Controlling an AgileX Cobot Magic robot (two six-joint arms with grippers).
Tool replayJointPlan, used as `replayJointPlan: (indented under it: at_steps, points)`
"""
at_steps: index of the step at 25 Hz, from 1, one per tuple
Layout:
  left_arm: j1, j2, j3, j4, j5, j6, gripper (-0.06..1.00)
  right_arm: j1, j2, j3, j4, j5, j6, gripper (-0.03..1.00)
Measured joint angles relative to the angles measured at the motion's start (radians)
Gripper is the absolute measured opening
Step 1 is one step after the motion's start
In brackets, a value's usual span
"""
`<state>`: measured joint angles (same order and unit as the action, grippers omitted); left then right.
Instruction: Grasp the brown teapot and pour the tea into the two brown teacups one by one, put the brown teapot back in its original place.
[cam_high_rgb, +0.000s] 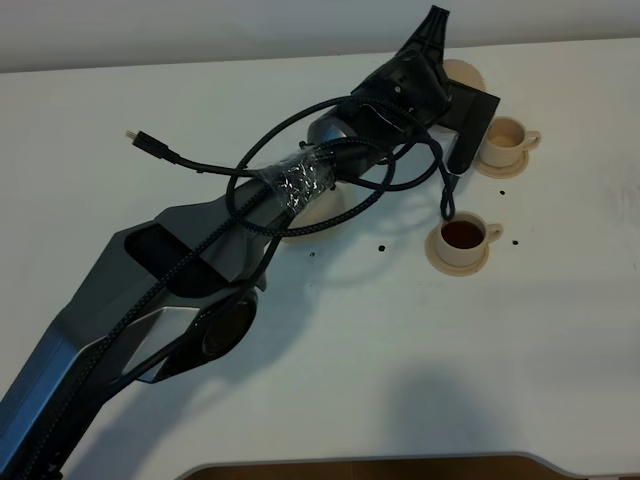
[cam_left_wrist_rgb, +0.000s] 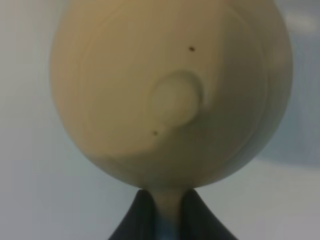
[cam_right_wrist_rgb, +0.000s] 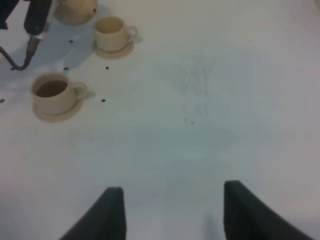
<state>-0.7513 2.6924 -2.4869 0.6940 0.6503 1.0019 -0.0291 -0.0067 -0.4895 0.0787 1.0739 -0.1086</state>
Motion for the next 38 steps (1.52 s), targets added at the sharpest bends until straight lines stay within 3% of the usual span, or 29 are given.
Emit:
replayJointPlan:
  at_steps: [15,25,38]
  points:
    - [-0.032,0.000,0.000,0.125,-0.052,0.030,0.13,0.000,0.000,0.000,0.000,0.000,0.000,0.44]
    - [-0.050,0.000,0.000,0.279,-0.061,0.031,0.13,0.000,0.000,0.000,0.000,0.000,0.000,0.44]
    - [-0.065,0.000,0.000,0.330,-0.106,0.095,0.13,0.000,0.000,0.000,0.000,0.000,0.000,0.44]
